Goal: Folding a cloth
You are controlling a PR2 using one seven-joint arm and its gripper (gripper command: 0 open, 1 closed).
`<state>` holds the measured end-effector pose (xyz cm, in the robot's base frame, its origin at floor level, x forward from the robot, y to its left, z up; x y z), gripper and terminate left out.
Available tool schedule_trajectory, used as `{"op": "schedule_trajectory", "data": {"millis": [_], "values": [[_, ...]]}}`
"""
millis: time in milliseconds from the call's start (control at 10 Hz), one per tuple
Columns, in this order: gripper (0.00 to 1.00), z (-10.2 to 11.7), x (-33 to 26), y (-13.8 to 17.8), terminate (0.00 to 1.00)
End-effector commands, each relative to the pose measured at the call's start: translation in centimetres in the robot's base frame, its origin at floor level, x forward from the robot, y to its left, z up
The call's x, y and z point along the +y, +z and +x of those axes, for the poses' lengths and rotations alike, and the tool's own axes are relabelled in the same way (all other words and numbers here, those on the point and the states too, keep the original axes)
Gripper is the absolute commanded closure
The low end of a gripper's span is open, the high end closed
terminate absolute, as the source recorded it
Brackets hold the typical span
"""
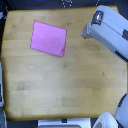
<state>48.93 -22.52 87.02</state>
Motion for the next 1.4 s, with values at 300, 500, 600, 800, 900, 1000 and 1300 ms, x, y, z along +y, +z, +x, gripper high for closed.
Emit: {"op": "schedule_trajectory", "data": {"millis": [300, 500, 600, 800, 900, 1000, 1300], "values": [[0.00, 1.1, 13.0, -4.7, 0.00], [0.00, 1.4, 15.6, -5.3, 0.00], [0.00, 1.6, 16.8, -5.8, 0.00], [0.00, 2.0, 19.2, -7.7, 0.00], [0.00, 2.0, 19.6, -8.2, 0.00], [0.00, 2.0, 20.1, -9.1, 0.00], [0.00, 2.5, 20.2, -11.7, 0.00]]}}
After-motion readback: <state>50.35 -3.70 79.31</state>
